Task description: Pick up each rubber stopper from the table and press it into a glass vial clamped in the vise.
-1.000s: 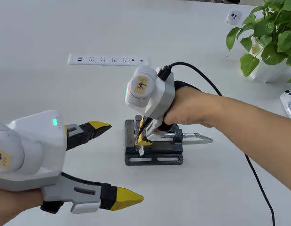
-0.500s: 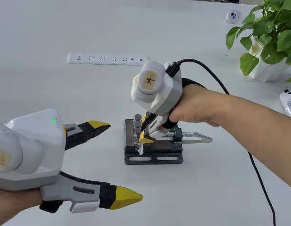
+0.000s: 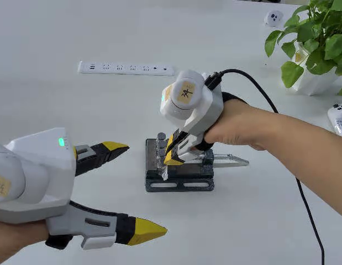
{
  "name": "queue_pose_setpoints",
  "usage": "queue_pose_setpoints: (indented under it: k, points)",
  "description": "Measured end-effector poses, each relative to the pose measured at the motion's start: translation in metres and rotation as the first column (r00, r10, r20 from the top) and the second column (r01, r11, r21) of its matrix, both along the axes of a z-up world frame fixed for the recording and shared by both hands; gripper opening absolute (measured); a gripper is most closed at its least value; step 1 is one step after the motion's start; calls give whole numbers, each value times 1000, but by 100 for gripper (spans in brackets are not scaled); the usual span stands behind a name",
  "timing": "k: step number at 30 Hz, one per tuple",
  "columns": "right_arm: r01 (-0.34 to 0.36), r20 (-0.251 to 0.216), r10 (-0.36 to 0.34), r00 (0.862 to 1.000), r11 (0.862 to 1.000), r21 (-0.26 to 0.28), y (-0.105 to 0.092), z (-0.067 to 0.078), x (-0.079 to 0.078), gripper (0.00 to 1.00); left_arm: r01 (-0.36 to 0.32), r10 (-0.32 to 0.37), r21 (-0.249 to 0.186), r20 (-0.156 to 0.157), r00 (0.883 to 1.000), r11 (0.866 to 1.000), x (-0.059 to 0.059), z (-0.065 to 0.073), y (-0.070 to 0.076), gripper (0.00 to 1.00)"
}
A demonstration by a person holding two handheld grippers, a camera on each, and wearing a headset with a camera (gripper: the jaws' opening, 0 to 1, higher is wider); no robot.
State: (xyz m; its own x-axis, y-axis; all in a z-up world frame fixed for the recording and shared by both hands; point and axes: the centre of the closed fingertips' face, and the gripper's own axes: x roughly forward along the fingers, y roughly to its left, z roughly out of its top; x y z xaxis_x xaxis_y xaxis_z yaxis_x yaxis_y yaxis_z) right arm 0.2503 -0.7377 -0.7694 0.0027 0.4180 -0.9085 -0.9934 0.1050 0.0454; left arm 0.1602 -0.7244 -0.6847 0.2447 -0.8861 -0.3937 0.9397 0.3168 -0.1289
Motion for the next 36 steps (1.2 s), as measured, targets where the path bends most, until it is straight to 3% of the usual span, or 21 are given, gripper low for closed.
queue_pose_setpoints:
  k: [19,36]
  points:
    - [-8,-5,8,1000,1000,-20,2,-11,2,2,-7,7,-8,-7,1000,1000,-1,0,-1,91]
    - [-19,-2,19,1000,999,-27,4,-11,2,2,-7,7,-8,-17,1000,1000,-1,-2,-1,91]
